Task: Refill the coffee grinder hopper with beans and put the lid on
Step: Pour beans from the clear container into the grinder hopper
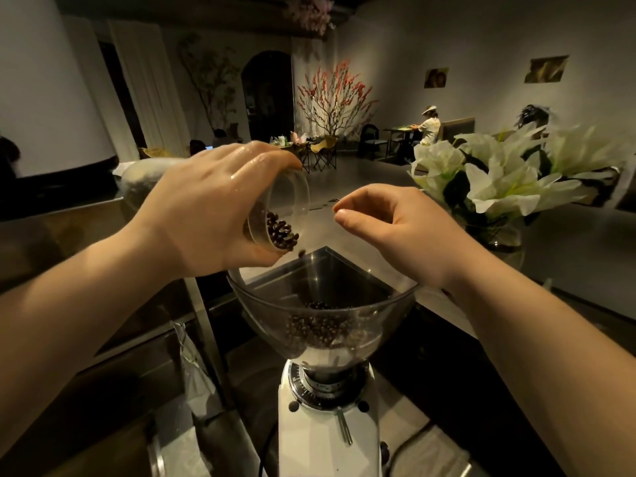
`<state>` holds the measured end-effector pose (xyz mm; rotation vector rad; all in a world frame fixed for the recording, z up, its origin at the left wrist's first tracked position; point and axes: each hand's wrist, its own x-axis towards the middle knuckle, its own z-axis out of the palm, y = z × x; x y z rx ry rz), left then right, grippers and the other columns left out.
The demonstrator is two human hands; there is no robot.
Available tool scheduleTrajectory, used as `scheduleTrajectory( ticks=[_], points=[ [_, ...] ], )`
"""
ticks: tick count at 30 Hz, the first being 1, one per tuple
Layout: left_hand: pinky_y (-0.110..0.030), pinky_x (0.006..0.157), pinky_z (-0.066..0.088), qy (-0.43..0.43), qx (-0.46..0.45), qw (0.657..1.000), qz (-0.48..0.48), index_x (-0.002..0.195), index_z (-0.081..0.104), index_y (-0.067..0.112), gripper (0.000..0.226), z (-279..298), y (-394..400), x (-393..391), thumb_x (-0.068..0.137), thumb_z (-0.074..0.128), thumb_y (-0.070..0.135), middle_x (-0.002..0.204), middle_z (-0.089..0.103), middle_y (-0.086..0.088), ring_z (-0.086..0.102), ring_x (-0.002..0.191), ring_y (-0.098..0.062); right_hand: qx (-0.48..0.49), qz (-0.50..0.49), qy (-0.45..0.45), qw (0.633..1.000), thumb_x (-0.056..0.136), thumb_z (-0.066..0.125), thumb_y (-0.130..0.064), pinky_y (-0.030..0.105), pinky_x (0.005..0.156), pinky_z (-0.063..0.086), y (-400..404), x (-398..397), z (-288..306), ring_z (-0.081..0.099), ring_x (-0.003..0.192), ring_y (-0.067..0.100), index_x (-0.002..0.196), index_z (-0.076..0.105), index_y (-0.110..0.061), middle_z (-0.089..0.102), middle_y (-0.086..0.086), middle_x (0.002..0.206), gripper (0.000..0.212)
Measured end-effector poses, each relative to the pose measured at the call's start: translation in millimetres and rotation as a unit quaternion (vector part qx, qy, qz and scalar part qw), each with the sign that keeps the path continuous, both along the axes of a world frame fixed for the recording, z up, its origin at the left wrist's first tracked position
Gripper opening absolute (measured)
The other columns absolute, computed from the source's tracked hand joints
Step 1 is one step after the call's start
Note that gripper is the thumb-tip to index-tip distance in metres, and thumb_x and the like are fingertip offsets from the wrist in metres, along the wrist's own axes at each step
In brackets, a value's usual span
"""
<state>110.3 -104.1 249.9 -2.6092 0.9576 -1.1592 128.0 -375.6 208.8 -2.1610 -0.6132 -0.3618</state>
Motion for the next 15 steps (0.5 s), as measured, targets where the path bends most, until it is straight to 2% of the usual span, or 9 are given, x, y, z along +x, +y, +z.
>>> scheduleTrajectory(
  ticks=[2,8,12,15],
  points=[
    [-0.047,0.092,0.055,0.003,-0.013,1.000,-0.001,0.150,0.051,0.016,0.092,-0.2,-0.6,-0.6,0.076,0.071,0.066,0.141,0.064,-0.009,0.066,0.122,-0.035,-0.001,0.000,0.001,1.000,0.104,0.067,-0.051,0.026,0.096,0.060,-0.2,0.4,-0.6,0.071,0.106,-0.007,0.121,0.077,-0.038,0.078,-0.022,0.111,0.024],
    [-0.047,0.094,0.054,0.000,-0.010,1.000,-0.007,0.150,0.051,0.014,0.090,-2.1,0.1,-3.3,0.080,0.079,0.063,0.142,0.064,-0.011,0.065,0.124,-0.036,0.006,0.005,0.002,1.000,0.104,0.067,-0.049,0.029,0.097,0.060,0.0,1.1,-1.5,0.072,0.107,-0.005,0.121,0.077,-0.037,0.079,-0.020,0.112,0.023],
    [-0.050,0.094,0.055,0.008,-0.013,1.000,-0.001,0.151,0.049,0.015,0.094,-0.1,-2.2,-3.5,0.076,0.074,0.065,0.142,0.063,-0.010,0.065,0.124,-0.036,0.001,0.006,0.000,1.000,0.104,0.067,-0.050,0.021,0.091,0.056,-0.6,2.0,-1.9,0.070,0.106,-0.010,0.120,0.077,-0.038,0.078,-0.022,0.111,0.023],
    [-0.051,0.096,0.055,0.006,-0.009,1.000,0.002,0.150,0.050,0.013,0.092,-0.3,-1.4,-4.3,0.077,0.070,0.066,0.141,0.064,-0.011,0.065,0.123,-0.036,0.008,0.008,-0.002,1.000,0.104,0.067,-0.050,0.020,0.091,0.056,-1.2,1.8,-2.0,0.070,0.106,-0.010,0.121,0.077,-0.037,0.078,-0.022,0.111,0.023]
  ],
)
